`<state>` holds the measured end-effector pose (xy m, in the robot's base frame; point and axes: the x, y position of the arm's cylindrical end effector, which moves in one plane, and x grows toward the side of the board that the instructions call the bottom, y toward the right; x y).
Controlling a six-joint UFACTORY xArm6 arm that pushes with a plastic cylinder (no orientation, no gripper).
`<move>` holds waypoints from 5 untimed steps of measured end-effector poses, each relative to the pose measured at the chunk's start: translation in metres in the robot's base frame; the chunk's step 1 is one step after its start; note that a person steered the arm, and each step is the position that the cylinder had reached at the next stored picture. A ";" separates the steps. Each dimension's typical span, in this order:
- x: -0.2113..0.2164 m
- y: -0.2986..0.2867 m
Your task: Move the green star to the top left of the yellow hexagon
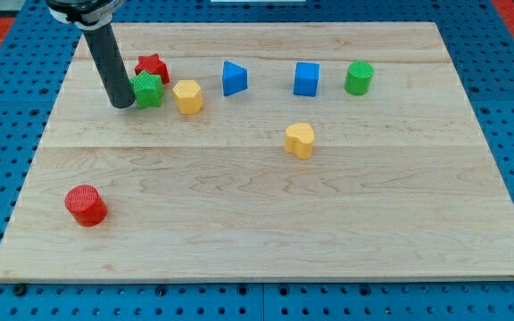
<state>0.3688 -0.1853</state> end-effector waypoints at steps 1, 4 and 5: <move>0.002 0.016; -0.018 0.036; -0.020 0.036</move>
